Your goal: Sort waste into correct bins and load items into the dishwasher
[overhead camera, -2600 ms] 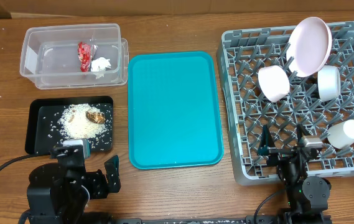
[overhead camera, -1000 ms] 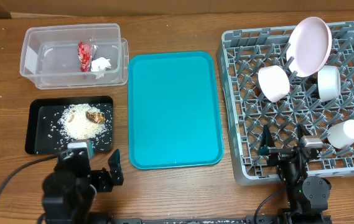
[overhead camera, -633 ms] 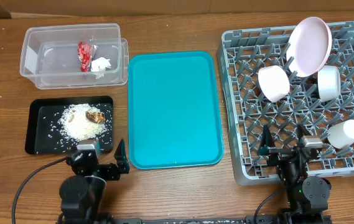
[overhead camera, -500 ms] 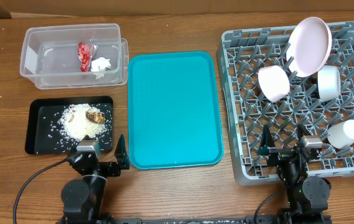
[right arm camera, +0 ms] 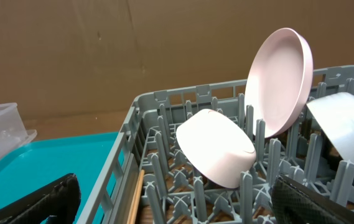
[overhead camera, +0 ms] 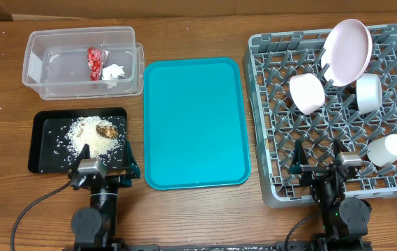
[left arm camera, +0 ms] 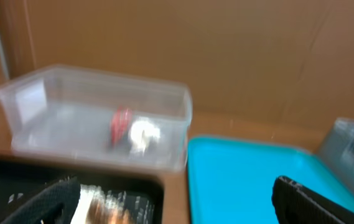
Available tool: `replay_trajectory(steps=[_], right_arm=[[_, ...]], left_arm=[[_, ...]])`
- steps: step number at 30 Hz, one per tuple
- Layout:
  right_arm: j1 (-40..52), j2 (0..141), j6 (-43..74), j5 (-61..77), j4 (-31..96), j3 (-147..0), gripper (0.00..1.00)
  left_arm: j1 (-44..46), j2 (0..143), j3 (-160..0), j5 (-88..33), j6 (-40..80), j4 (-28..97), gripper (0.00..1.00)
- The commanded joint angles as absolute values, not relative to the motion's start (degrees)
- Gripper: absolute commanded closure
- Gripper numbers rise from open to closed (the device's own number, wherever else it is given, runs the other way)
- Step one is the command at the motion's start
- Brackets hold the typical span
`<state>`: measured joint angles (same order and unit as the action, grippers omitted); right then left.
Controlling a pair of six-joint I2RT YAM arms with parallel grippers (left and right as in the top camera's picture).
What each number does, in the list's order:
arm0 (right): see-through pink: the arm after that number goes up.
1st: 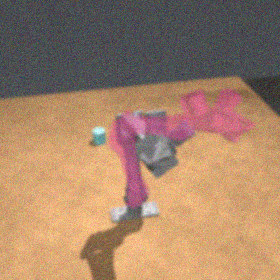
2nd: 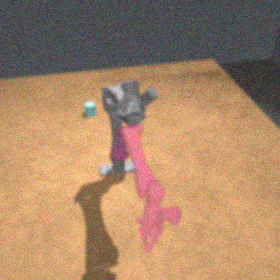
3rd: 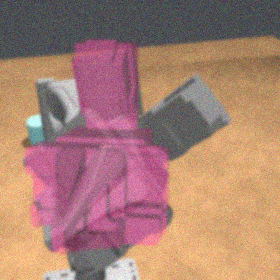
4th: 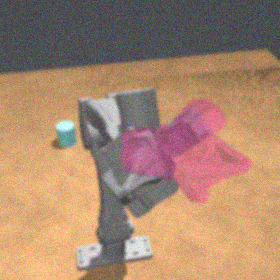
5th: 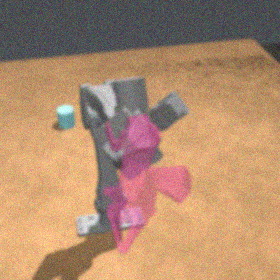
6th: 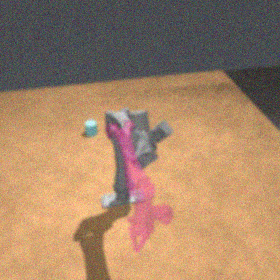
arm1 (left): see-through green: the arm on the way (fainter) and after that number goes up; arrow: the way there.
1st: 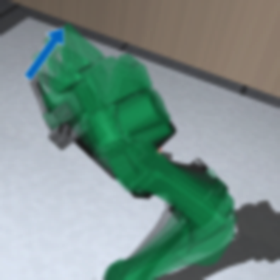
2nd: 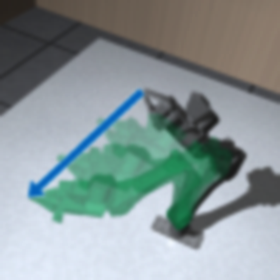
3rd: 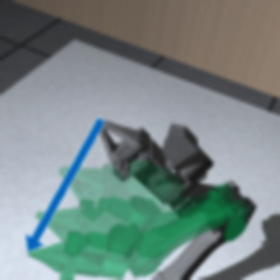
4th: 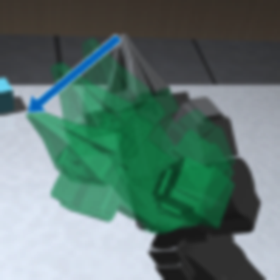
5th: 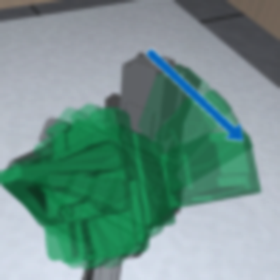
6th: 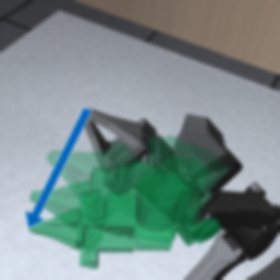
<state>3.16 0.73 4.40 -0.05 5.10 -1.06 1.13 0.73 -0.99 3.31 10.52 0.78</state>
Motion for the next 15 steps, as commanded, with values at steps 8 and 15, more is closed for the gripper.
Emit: replay_trajectory(steps=[8,15], right_arm=[[3.5,0.2,4.1,-0.4,4.8,-0.4,0.00],[3.5,0.2,4.1,-0.4,4.8,-0.4,0.00]], left_arm=[[1.2,0.2,-0.3,-1.7,2.5,4.3,0.00],[1.2,0.2,-0.3,-2.6,2.0,4.3,0.00]])
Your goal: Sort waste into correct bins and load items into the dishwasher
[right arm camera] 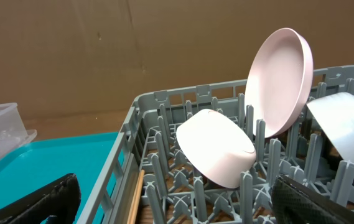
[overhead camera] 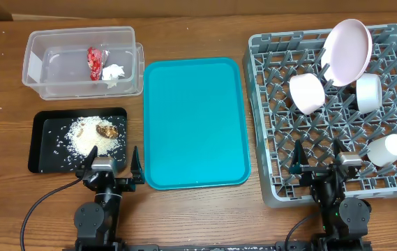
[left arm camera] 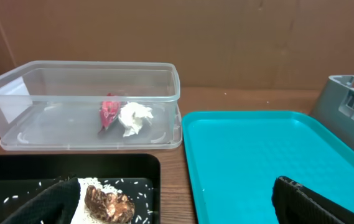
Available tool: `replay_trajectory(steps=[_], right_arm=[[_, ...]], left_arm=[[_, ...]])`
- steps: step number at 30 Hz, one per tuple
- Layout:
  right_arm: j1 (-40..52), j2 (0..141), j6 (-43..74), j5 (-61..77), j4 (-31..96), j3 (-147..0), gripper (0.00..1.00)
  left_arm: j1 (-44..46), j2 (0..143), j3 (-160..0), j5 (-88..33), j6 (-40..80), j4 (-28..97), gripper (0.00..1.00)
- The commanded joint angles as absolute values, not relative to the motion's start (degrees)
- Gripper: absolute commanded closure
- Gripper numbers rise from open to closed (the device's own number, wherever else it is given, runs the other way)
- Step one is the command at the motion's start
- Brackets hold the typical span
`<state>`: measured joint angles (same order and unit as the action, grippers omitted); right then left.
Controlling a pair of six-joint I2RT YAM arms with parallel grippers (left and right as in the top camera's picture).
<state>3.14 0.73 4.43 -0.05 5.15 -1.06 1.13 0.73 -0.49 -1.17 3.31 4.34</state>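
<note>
The grey dish rack [overhead camera: 275,90] at the right holds a pink plate [overhead camera: 347,50], a pink bowl [overhead camera: 306,93], a white bowl [overhead camera: 368,93] and a white cup [overhead camera: 386,149]. A clear bin [overhead camera: 79,54] at the back left holds a red wrapper [overhead camera: 95,61] and a crumpled white tissue [overhead camera: 114,72]. The black tray [overhead camera: 45,132] carries rice [overhead camera: 90,136] and a brown food scrap [overhead camera: 106,130]. The teal tray [overhead camera: 192,122] lies bare in the middle. My left gripper [overhead camera: 109,169] stands open at the front, between the black and teal trays. My right gripper [overhead camera: 321,166] is open at the rack's front edge.
A brown cardboard wall [left arm camera: 183,31] rises behind the table. The wooden table [overhead camera: 205,216] runs along the front, where both arm bases stand. A wooden stick [right arm camera: 134,198] lies inside the rack by its left wall.
My left gripper has shifted a little to the right, from the black tray's front edge to the gap beside the teal tray. The right arm has not moved.
</note>
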Motion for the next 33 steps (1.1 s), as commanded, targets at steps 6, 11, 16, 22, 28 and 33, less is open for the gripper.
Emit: replay_trajectory(steps=[6,11,16,22,28,33], right_arm=[[3.5,0.2,4.1,-0.4,4.8,-0.4,0.00],[3.5,0.2,4.1,-0.4,4.8,-0.4,0.00],[3.5,0.2,4.1,-0.4,4.8,-0.4,0.00],[3.5,0.2,4.1,-0.4,4.8,-0.4,0.00],[3.5,0.2,4.1,-0.4,4.8,-0.4,0.00],[3.5,0.2,4.1,-0.4,4.8,-0.4,0.00]], left_arm=[[1.2,0.2,-0.3,-2.4,4.5,4.3,0.00],[1.2,0.2,-0.3,-2.3,4.5,4.3,0.00],[1.2,0.2,-0.3,-2.4,4.5,4.3,0.00],[1.2,0.2,-0.3,-2.3,4.5,4.3,0.00],[1.2,0.2,-0.3,-2.4,4.5,4.3,0.00],[1.2,0.2,-0.3,-2.3,4.5,4.3,0.00]])
